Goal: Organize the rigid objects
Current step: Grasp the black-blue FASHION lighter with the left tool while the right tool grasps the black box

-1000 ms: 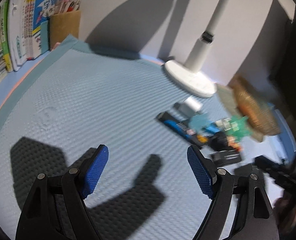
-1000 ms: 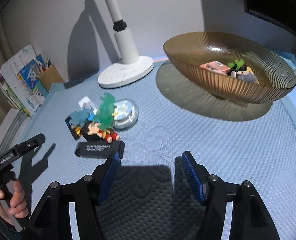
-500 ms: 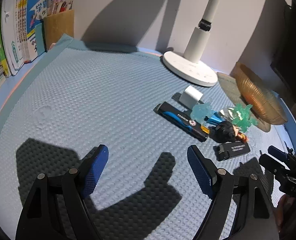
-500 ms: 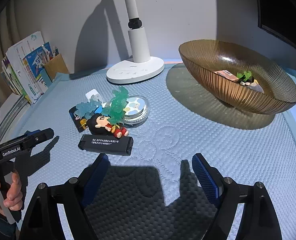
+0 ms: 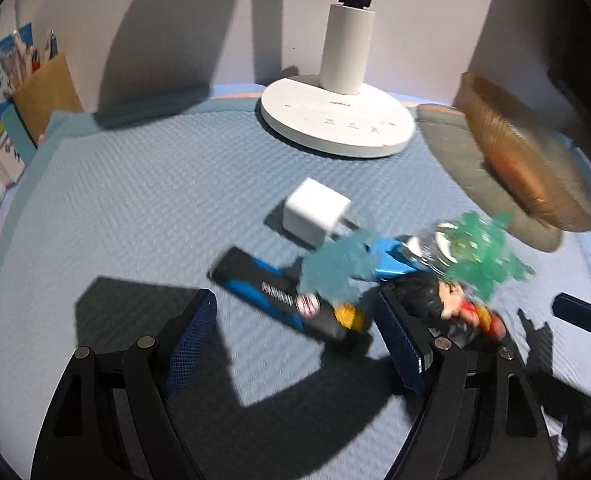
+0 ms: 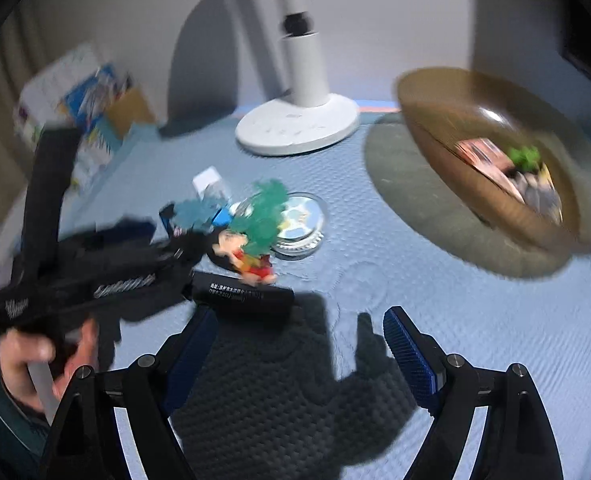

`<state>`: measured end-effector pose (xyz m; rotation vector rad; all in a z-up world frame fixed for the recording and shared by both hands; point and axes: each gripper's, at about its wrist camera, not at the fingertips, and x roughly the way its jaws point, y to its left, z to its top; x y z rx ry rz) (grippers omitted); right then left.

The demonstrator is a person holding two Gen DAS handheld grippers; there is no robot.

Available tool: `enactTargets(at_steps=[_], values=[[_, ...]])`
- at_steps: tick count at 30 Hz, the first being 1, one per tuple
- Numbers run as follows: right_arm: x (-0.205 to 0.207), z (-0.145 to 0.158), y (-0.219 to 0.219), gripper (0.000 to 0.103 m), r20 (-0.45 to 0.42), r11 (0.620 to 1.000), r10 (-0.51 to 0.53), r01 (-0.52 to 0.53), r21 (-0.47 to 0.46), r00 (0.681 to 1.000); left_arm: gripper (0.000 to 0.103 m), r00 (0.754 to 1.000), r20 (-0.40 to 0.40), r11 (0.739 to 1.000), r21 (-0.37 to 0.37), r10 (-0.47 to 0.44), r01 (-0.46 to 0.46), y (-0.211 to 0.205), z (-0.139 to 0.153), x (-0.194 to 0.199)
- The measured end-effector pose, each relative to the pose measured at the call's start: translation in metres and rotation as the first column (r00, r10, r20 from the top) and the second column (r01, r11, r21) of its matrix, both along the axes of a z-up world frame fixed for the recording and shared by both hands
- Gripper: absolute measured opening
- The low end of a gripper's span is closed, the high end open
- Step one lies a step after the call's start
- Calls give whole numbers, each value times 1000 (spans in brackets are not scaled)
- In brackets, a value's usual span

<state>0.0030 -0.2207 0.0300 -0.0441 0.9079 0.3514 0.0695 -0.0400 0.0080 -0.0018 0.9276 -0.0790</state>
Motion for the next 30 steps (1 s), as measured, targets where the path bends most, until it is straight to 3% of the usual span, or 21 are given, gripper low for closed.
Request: enactTargets(at_steps=[3, 6, 16, 18, 20, 24, 28, 30], values=[[5, -3, 21, 84, 25, 993, 66, -63, -96, 997, 75, 1000, 13, 1000, 18, -8, 8, 2, -3, 0], [10, -11, 32, 84, 11, 987, 123, -121, -106, 992, 64, 999, 22, 999, 27, -46, 46, 8, -1, -11], [11, -28, 45, 83, -8, 967, 248, -248, -57, 969, 63, 999, 19, 999, 37, -38, 38, 59, 2, -32], [1, -27, 51, 74, -10, 952, 302, -302, -50, 953, 63, 999, 15, 999, 20, -48, 47, 62, 3, -31], [-12, -25, 56, 71, 1, 934, 355, -354, -53, 935, 63, 998, 15, 998, 20, -64, 64, 60, 4, -28], [-8, -27, 52, 71, 18, 951, 297, -294, -91, 955, 63, 997, 10, 996, 35, -77, 77, 52, 2, -16], [9, -25, 40, 71, 6, 968, 249, -249, -43, 968, 63, 996, 16, 996, 38, -86, 85, 47, 2, -7], [10, -25, 45, 71, 5, 964, 264, -264, -44, 964, 53, 996, 20, 995, 35, -90, 89, 46, 3, -5]])
